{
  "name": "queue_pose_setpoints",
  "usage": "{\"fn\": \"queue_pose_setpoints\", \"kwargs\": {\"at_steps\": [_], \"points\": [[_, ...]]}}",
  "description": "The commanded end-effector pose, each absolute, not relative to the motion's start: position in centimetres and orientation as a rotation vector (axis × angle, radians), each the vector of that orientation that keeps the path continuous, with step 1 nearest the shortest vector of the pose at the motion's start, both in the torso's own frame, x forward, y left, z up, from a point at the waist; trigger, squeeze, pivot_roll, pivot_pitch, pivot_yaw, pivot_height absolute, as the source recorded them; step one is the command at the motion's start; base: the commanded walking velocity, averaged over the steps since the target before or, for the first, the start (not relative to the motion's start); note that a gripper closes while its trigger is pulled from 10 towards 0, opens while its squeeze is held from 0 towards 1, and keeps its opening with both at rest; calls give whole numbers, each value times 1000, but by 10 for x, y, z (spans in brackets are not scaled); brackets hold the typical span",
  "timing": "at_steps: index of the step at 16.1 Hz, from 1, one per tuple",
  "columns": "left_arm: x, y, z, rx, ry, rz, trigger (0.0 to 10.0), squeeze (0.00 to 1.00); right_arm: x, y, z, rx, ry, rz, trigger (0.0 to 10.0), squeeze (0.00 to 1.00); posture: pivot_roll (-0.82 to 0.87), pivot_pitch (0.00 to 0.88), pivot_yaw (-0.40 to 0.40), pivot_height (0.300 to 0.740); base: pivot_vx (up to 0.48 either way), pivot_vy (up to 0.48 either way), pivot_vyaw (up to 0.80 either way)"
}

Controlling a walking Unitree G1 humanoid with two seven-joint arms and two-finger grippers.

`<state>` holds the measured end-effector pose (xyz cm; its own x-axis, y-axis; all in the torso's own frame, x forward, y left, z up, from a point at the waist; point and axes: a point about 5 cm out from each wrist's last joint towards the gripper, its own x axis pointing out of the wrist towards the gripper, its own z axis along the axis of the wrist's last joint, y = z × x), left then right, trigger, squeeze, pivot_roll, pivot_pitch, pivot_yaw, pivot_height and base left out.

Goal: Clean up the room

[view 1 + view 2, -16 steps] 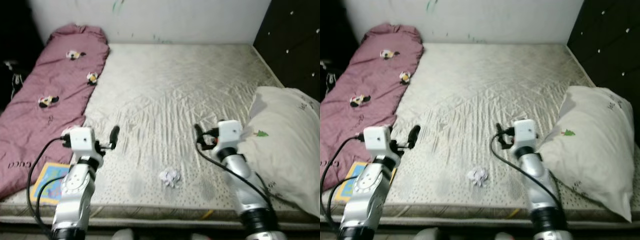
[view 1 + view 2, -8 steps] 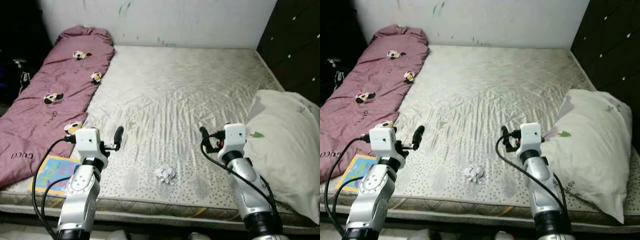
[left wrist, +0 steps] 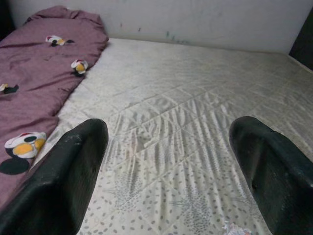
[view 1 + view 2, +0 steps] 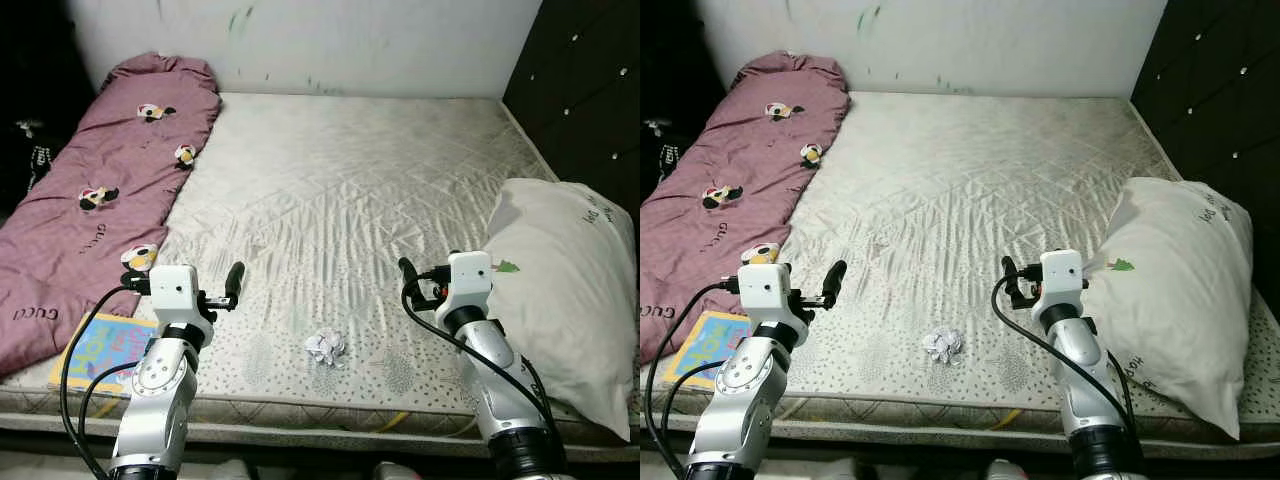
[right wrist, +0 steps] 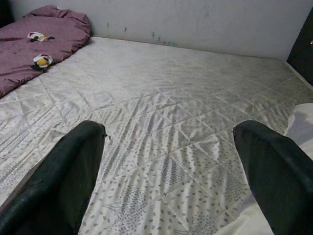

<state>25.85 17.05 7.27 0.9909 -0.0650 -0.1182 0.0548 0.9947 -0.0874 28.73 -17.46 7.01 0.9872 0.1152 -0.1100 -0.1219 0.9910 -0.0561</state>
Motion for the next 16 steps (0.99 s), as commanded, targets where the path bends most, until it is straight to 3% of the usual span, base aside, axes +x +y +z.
{"fn": "queue_pose_setpoints", "kwargs": {"at_steps": [1, 4, 9, 11, 16], "points": [[261, 173, 76, -69, 114, -51, 10000, 0, 291, -173, 77, -63, 79, 125, 10000, 0, -19, 0, -2, 671, 0, 0, 0], [261, 175, 77, -51, 107, -19, 10000, 0, 291, -173, 78, -65, 77, 125, 10000, 0, -22, 0, -2, 641, 0, 0, 0], [261, 176, 80, -33, 154, 35, 10000, 0, 291, -173, 76, -70, 82, 125, 10000, 0, -16, 0, -1, 641, 0, 0, 0], [259, 177, 78, -118, 147, -26, 10000, 0, 291, -172, 76, -74, 84, 129, 10000, 0, -15, 0, 3, 641, 0, 0, 0], [256, 173, 74, -126, 167, -23, 10000, 0, 292, -173, 75, -85, 88, 130, 10000, 0, -15, 0, 5, 641, 0, 0, 0]]}}
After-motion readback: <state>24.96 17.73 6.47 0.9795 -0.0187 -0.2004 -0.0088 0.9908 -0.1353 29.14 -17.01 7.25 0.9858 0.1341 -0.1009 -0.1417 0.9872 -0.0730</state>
